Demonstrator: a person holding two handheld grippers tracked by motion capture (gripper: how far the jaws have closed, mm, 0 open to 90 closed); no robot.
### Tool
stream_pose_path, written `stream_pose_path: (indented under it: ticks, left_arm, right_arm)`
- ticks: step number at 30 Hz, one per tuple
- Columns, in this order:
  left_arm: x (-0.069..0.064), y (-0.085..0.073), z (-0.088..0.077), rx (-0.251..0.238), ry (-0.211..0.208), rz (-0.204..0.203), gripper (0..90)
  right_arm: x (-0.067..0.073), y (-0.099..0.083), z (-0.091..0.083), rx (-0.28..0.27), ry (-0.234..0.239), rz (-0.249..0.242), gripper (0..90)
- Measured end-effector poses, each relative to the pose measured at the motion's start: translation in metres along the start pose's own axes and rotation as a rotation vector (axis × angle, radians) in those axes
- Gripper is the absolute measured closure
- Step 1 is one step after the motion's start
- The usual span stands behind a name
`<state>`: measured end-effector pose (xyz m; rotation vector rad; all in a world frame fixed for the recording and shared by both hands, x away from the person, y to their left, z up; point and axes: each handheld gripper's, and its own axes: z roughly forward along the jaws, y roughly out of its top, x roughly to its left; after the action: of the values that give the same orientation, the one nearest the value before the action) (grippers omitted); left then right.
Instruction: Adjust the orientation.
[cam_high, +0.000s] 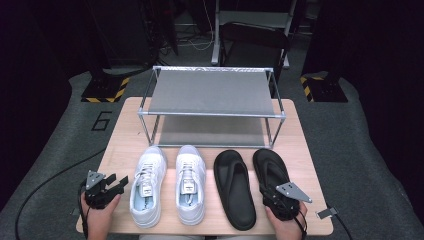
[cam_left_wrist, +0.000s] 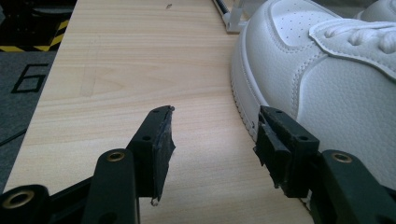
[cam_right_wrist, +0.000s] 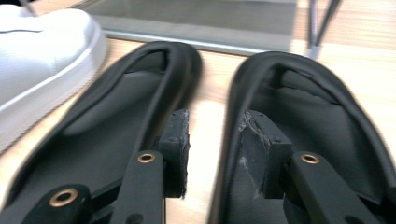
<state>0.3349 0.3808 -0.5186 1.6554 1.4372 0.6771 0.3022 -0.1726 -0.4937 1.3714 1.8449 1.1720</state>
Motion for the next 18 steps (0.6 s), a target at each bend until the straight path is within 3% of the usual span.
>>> stream_pose_path:
  ticks: [3,9,12,18]
  left_arm:
    - [-0.001,0.001,0.001,0.008,-0.003,0.006,45.3]
    - [-0.001,0.0,0.0,0.002,-0.003,0.006,45.3]
    - [0.0,0.0,0.0,0.001,-0.001,0.0,45.2]
    - [0.001,0.0,0.0,-0.003,-0.001,-0.001,45.2]
  right_arm:
    - [-0.005,-0.003,0.003,0.025,-0.029,0.029,64.5]
    - [-0.011,-0.007,0.012,0.082,-0.011,0.055,73.0]
    - [-0.011,-0.005,0.013,0.086,0.013,0.059,79.7]
    - [-0.009,-0.005,0.012,0.088,-0.026,0.063,83.8]
